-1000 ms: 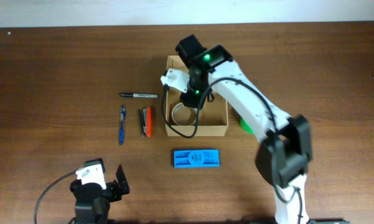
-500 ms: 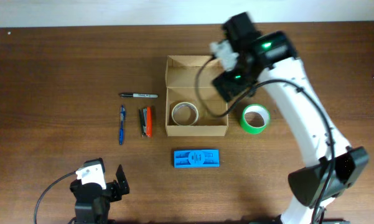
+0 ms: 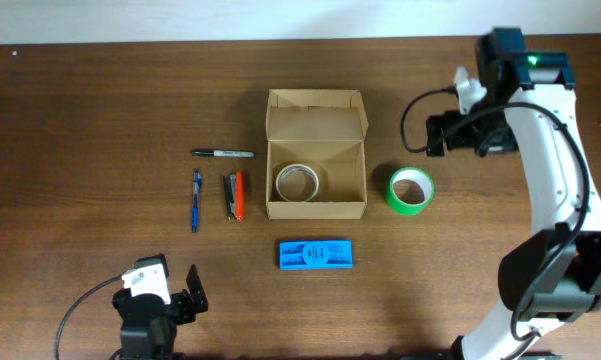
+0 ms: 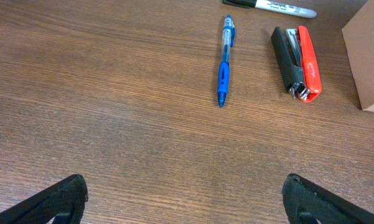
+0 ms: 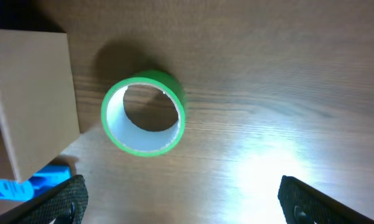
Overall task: Pack container
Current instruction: 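Move the right gripper to the green tape roll and grasp it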
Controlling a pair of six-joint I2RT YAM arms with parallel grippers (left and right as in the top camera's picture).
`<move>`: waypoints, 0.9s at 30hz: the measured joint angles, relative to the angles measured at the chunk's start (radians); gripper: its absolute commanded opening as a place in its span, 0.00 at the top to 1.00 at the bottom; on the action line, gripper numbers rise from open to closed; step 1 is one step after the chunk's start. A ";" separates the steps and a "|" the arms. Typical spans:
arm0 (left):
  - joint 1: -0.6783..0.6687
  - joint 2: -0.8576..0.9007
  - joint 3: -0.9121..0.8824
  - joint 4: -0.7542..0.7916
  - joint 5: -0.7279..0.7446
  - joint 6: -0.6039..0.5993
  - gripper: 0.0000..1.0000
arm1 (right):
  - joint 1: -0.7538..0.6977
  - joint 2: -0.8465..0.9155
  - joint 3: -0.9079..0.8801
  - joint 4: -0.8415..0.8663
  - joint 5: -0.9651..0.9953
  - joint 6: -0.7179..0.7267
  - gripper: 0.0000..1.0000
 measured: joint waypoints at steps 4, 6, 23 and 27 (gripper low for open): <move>0.000 0.000 0.000 0.000 0.000 0.000 0.01 | -0.016 0.000 -0.128 0.078 -0.057 0.002 0.03; 0.000 0.000 0.000 0.000 0.000 0.000 0.00 | -0.008 0.000 -0.205 0.129 -0.076 0.005 0.06; 0.000 0.000 0.000 0.000 0.000 0.000 0.00 | 0.047 0.000 -0.505 0.426 -0.014 0.178 0.31; 0.000 0.000 0.000 0.000 0.000 0.000 0.00 | 0.047 0.000 -0.534 0.448 0.003 0.199 0.60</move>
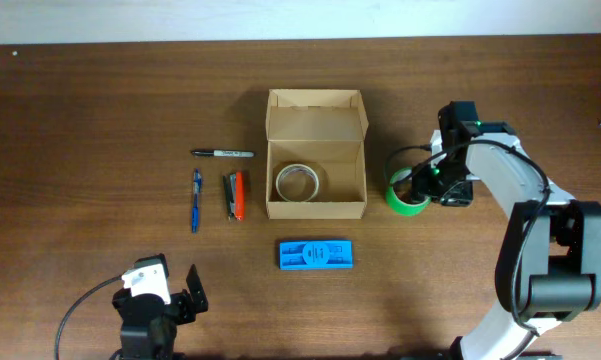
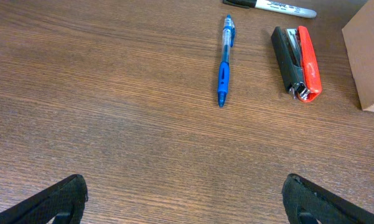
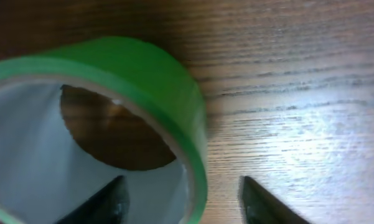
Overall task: Pack container
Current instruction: 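Move the right gripper to the green tape roll and grasp it, then lift the green tape roll into the box beside the white roll, release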
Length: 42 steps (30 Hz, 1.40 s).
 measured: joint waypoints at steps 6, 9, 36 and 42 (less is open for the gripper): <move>0.000 0.000 0.000 0.000 0.000 0.000 0.00 | 0.000 0.000 -0.011 0.030 0.012 0.006 0.97; 0.000 0.000 0.000 0.000 0.000 0.000 0.01 | -0.001 0.000 -0.013 0.038 0.015 0.014 0.96; 0.000 0.000 0.000 0.000 0.000 0.000 0.00 | 0.360 -0.192 0.438 -0.132 -0.095 -0.786 0.97; 0.000 0.000 0.000 0.000 0.000 0.000 0.00 | 0.434 -0.149 0.438 -0.109 -0.104 -1.012 0.96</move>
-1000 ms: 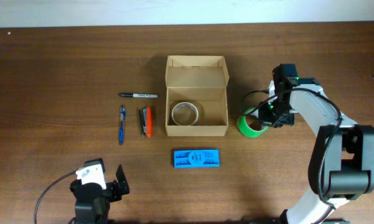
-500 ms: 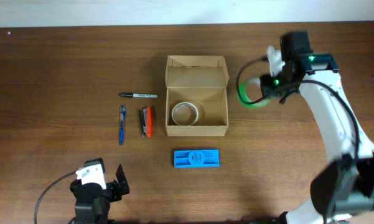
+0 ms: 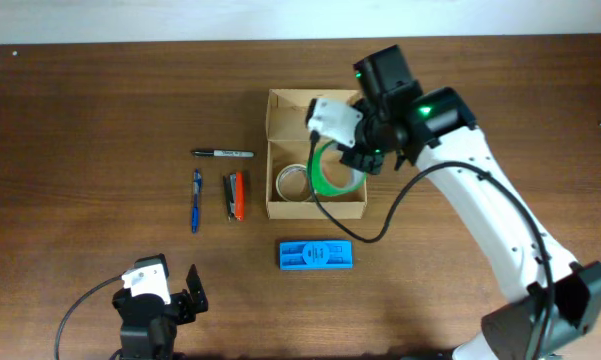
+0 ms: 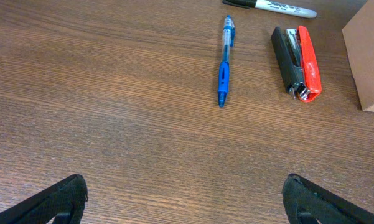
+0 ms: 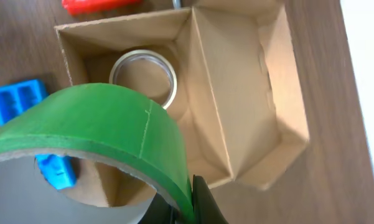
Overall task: Pack container
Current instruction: 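Lift the green tape roll into the box beside the white roll, release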
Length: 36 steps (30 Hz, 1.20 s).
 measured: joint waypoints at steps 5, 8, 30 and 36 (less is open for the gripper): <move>0.000 0.000 0.000 0.000 0.000 0.000 0.00 | 0.002 0.055 0.000 0.070 0.005 -0.066 0.96; 0.000 0.000 0.000 0.000 0.000 0.000 0.00 | 0.002 0.097 0.000 0.106 0.008 -0.082 0.96; 0.000 0.000 0.000 0.000 0.000 0.000 0.00 | 0.002 0.245 0.000 0.140 0.051 -0.119 0.96; 0.000 0.000 0.000 0.000 0.000 0.000 0.00 | 0.002 0.249 0.000 0.138 0.060 -0.123 0.96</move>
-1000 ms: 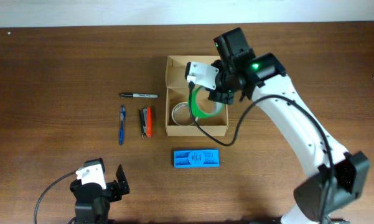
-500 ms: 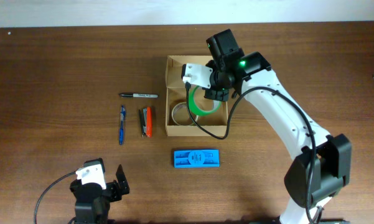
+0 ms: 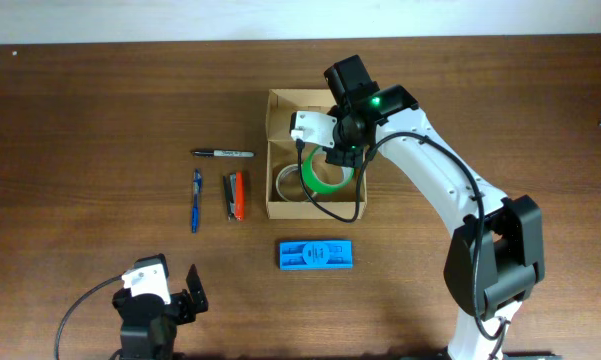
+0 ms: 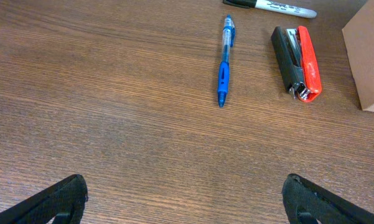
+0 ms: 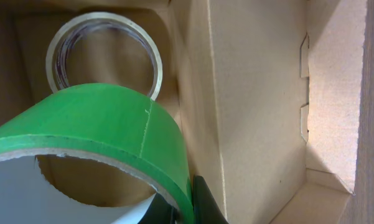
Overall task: Pack container
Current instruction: 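Lift the green tape roll into the box beside the white roll, release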
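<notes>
The open cardboard box stands mid-table with a clear tape roll lying in its left half. My right gripper is shut on the wall of the green tape roll, held tilted inside the box's right half. A blue pen, a red and black stapler, a black marker and a blue block lie on the table. My left gripper rests open at the front left.
The box's lid flap stands open at the far side. The table's far edge meets a white wall. My right arm reaches across from the right.
My right gripper has lowered with the green tape roll, from above the box's right half to inside it beside the clear roll. The left arm has not moved.
My right gripper was open above the green roll lying right of the box. Then it was down at the roll with its fingers astride the wall. Then it held the roll over the box, and now inside the box.
</notes>
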Controlling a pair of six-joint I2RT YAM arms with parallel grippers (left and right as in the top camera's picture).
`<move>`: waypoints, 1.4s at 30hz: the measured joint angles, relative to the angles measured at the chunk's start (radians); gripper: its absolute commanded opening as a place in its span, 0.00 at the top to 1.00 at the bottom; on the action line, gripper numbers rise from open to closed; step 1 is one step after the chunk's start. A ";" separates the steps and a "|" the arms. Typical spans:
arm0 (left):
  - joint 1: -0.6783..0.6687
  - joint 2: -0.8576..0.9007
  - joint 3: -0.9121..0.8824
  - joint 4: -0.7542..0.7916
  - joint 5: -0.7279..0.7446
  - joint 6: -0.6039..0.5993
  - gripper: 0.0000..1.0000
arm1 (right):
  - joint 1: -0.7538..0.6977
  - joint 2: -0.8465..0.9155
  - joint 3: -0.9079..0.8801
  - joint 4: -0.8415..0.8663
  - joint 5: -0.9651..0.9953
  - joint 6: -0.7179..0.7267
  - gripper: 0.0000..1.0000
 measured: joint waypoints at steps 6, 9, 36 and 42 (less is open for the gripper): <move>0.000 0.000 0.000 0.000 0.000 0.000 0.00 | 0.000 0.005 0.000 -0.015 0.034 -0.006 0.97; 0.000 0.000 0.000 0.000 0.000 0.000 0.00 | 0.000 0.018 0.000 -0.018 0.043 -0.006 0.96; 0.000 0.000 0.000 0.000 0.000 0.000 0.00 | 0.000 0.096 0.000 -0.021 0.051 -0.009 0.69; 0.000 0.000 0.000 0.000 0.000 0.000 0.01 | 0.000 0.096 0.000 -0.021 0.051 -0.004 0.57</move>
